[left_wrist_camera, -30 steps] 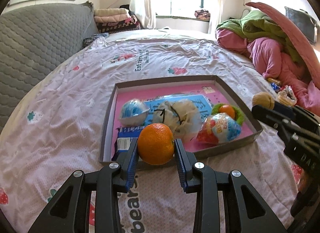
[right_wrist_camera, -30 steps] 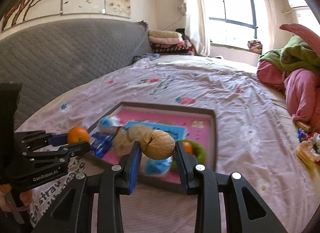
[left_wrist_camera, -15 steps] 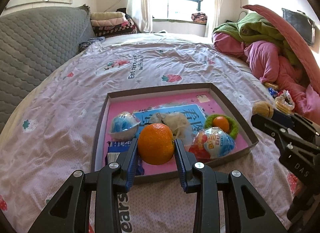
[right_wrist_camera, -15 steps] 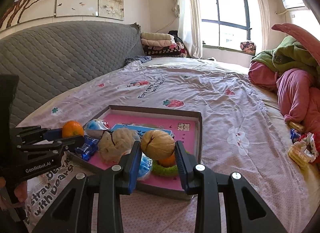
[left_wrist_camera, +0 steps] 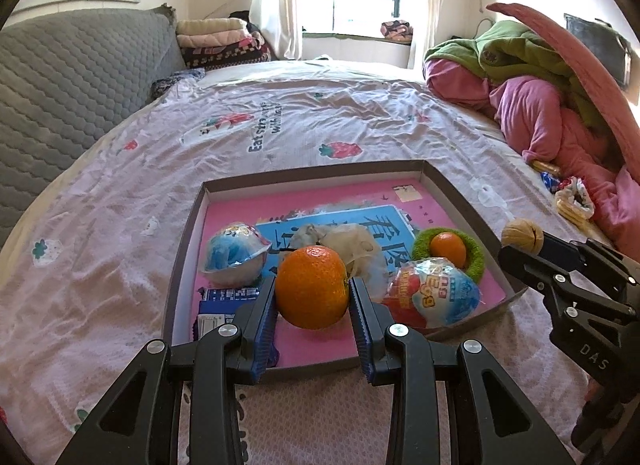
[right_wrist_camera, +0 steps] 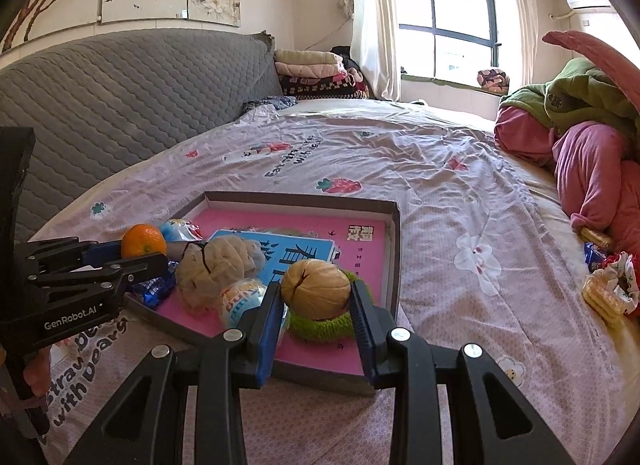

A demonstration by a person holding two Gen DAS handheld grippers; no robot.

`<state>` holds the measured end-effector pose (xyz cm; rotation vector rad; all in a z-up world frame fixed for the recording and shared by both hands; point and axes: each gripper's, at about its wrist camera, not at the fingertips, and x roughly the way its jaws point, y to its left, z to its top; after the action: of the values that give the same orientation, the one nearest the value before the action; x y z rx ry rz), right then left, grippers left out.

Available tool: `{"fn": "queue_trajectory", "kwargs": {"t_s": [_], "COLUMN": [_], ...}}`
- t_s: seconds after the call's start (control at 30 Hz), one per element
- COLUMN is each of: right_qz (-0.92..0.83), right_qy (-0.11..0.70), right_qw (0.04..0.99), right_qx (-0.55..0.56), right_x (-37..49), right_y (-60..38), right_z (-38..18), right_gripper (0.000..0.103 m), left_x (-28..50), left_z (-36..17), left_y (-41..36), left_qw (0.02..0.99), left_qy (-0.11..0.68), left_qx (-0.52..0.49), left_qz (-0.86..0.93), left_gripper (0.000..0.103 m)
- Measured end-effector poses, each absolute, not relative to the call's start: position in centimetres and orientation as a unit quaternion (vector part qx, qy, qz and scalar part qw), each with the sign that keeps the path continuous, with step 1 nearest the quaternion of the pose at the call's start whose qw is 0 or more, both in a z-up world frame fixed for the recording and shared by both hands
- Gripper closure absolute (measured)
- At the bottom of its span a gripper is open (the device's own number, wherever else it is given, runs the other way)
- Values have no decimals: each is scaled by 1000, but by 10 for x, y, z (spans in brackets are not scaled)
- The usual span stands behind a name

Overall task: Organize objects
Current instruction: 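Lift the orange and bun and carry both over the tray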

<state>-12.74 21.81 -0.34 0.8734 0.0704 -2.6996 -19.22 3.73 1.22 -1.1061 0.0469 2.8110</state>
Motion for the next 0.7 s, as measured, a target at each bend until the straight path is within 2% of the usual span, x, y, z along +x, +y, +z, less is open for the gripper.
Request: {"fn": "queue_trajectory", "kwargs": {"t_s": [0.7], "right_qz": [-919], "right_qy": [28], "right_qw": [145], "right_qx": [367], "right_x": [-147], "right_y": [217], "right_z": [-43], "right_gripper": [69], "left_x": [-222], "left_z": [-29], "left_y": [47], "left_qw": [72], "left_qy": [19], "left_qx": [-402], "left_qz": [913], "left_gripper": [67]}}
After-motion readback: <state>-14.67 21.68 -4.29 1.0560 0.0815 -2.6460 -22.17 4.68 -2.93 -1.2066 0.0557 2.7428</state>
